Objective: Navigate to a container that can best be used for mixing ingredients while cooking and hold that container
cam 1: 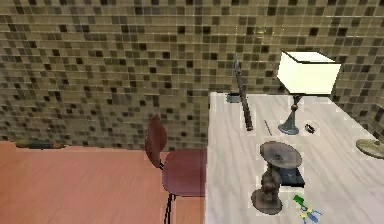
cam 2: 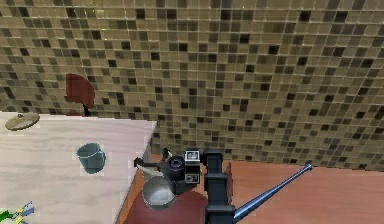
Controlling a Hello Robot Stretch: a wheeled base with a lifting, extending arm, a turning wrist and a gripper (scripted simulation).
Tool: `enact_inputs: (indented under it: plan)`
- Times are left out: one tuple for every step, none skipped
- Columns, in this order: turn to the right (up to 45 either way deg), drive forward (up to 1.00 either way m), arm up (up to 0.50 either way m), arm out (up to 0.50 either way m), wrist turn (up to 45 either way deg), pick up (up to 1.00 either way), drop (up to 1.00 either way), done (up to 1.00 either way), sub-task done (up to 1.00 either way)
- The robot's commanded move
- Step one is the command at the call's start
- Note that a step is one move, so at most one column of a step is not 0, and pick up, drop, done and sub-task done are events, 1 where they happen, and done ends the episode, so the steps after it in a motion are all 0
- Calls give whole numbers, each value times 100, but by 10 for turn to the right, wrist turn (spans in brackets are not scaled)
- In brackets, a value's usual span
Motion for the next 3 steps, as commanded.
enact_inputs:
  plan:
    - [0, 0, -30, 0, 0, 0, 0, 0, 0]
    - [0, 0, 10, 0, 0, 0, 0, 0, 0]
    - [0, 0, -40, 0, 0, 0, 0, 0, 0]
